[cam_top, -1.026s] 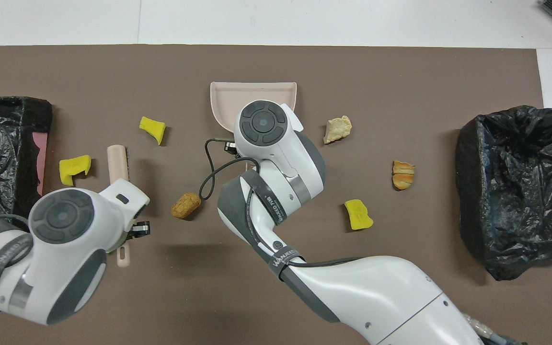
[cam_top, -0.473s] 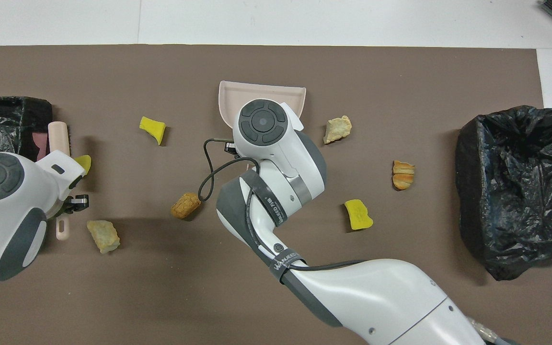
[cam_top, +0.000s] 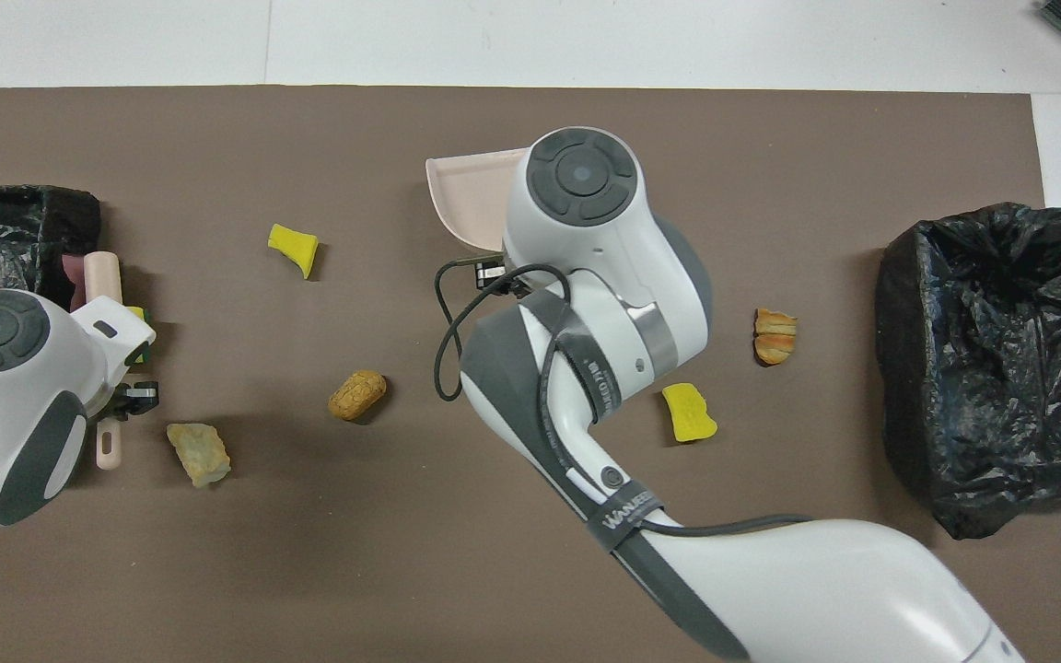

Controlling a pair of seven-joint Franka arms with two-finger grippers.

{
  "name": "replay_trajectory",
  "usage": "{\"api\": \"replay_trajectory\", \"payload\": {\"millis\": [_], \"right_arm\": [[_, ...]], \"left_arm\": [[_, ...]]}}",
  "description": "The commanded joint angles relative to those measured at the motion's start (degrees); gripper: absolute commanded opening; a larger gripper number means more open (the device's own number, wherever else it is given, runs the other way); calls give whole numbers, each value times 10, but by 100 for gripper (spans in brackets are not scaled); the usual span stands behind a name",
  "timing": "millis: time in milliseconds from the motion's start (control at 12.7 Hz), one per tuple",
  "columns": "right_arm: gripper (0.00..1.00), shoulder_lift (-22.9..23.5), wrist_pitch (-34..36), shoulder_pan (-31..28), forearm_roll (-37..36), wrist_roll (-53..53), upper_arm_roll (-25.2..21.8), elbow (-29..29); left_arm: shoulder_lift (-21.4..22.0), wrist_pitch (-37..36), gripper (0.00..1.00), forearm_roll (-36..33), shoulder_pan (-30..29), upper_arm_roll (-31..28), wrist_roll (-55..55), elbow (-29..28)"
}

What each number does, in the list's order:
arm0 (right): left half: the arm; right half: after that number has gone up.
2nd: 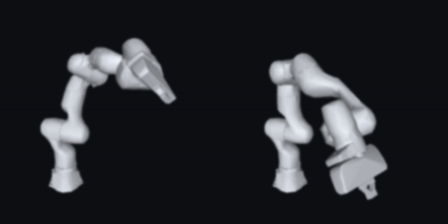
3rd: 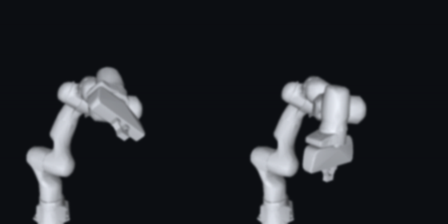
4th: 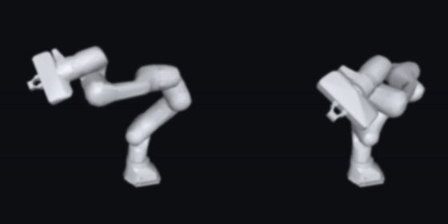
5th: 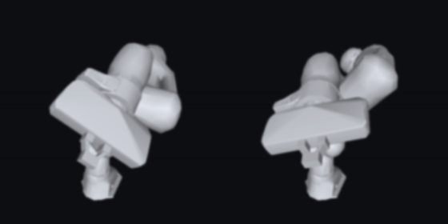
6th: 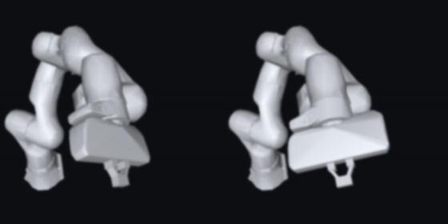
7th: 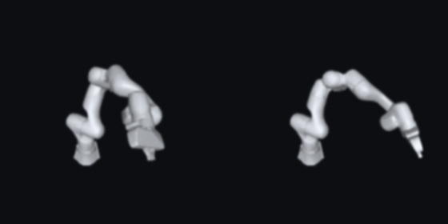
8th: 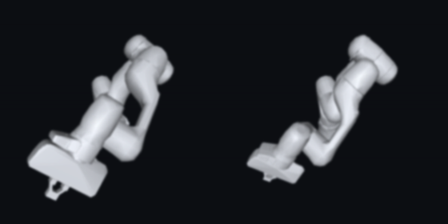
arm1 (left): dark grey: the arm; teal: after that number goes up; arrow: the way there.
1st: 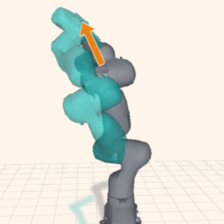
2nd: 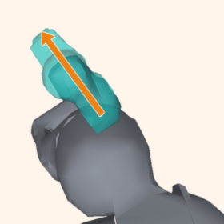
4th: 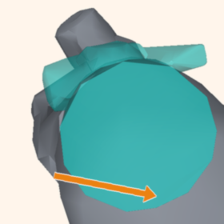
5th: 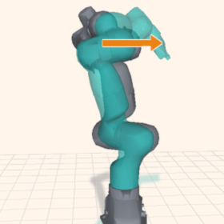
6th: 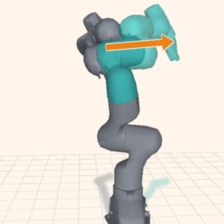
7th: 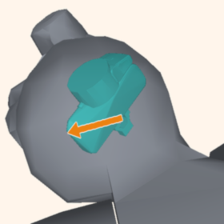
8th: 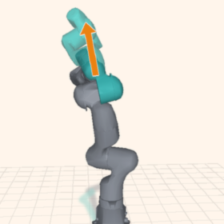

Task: Sweep and dump trash in bin
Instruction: 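Move the dustpan toward the debris while the left gripper sweeps pieces inward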

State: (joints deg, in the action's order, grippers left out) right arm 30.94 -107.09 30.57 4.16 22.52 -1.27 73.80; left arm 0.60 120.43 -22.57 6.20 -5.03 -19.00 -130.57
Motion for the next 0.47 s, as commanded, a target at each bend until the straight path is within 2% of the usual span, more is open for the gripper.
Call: {"api": "replay_trajectory", "payload": {"millis": [0, 237, 395], "right_arm": [[0, -31, 35, -36, 40, -113, 5, 13], [0, -35, 57, -49, 40, -247, 4, 14], [0, -52, 49, -62, 41, -354, 5, 53]], "left_arm": [[5, 4, 0, -6, 18, 8, 3, -7], [5, 10, 0, 59, 86, 9, 10, -7], [8, 4, 0, 82, 127, 9, 15, -7]]}}
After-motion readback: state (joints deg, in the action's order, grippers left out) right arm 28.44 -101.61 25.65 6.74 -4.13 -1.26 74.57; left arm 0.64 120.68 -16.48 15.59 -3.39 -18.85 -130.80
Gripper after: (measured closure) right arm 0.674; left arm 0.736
